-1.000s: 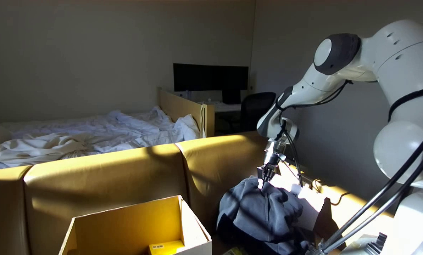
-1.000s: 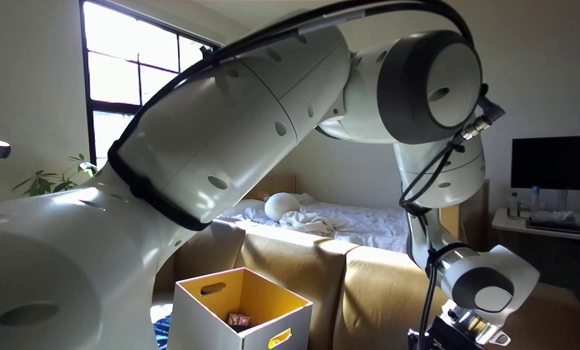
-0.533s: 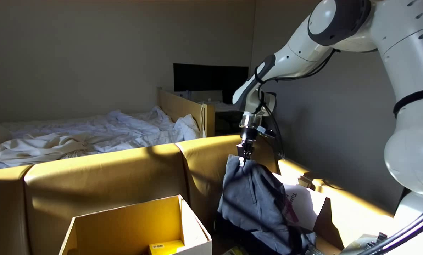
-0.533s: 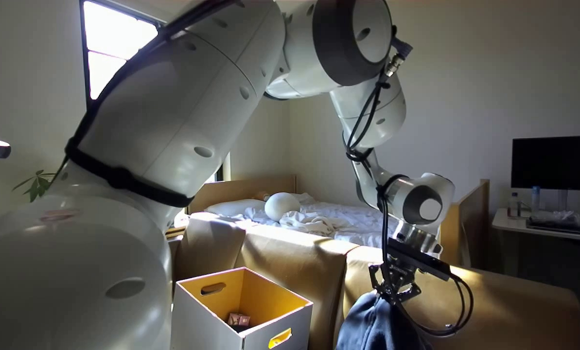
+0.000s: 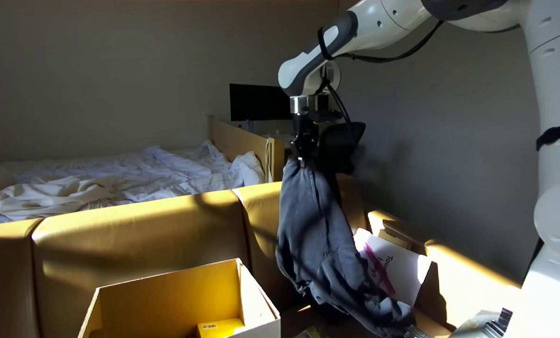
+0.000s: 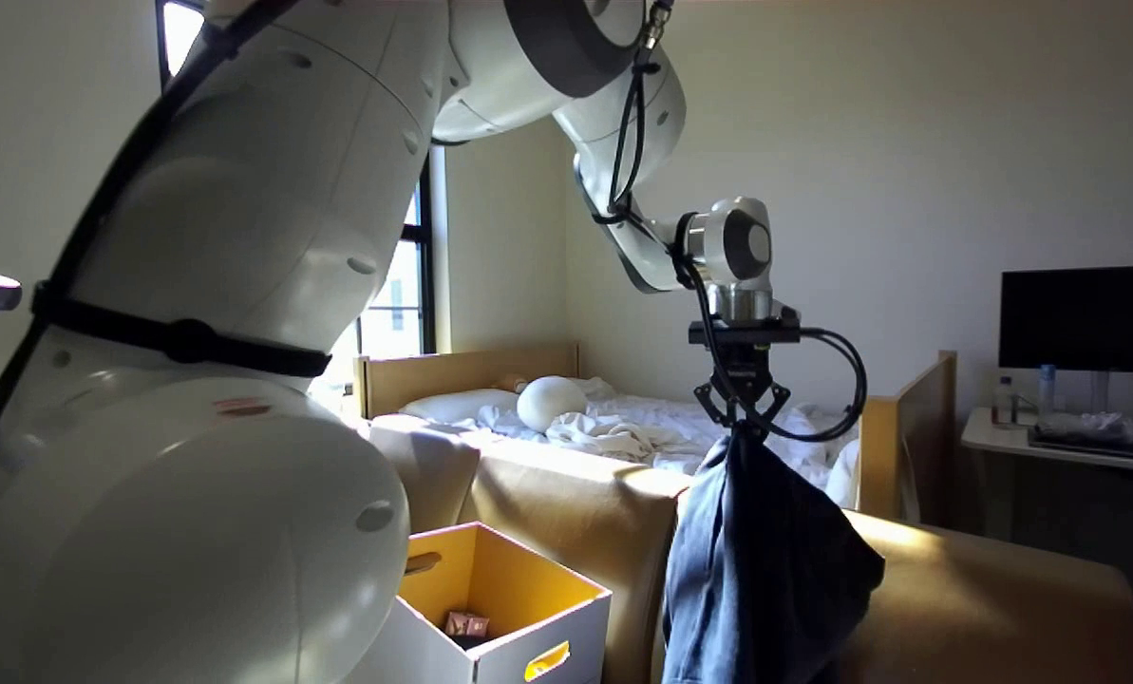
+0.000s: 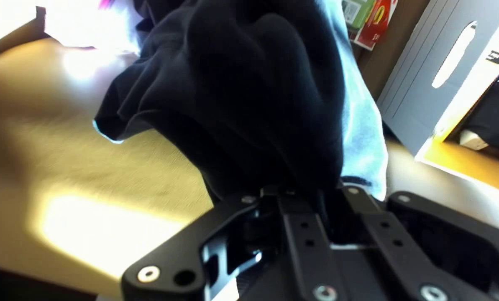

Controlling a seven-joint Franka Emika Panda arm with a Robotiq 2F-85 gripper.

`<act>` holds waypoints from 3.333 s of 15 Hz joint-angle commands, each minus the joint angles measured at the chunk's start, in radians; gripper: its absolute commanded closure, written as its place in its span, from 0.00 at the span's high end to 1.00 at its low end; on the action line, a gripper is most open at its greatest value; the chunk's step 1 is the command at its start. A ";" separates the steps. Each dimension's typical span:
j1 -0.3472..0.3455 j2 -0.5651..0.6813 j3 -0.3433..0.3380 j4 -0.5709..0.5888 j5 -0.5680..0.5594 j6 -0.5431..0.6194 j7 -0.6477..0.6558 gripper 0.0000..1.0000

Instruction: Pick up the black hoodie and place it in the white box

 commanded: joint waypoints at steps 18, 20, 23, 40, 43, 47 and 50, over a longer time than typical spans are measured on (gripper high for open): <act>0.337 -0.008 0.029 0.489 -0.341 -0.078 0.561 0.08; 0.406 0.020 0.029 0.589 -0.412 -0.100 0.661 0.08; 0.526 0.102 0.006 0.754 -0.574 -0.164 0.765 0.08; 0.665 0.144 -0.070 1.096 -0.864 -0.749 0.360 0.07; 0.621 0.141 -0.050 1.218 -0.800 -0.802 0.263 0.07; 0.559 0.200 -0.051 1.360 -0.698 -0.637 0.340 0.07; 0.519 0.195 -0.055 1.321 -0.577 -0.495 0.403 0.07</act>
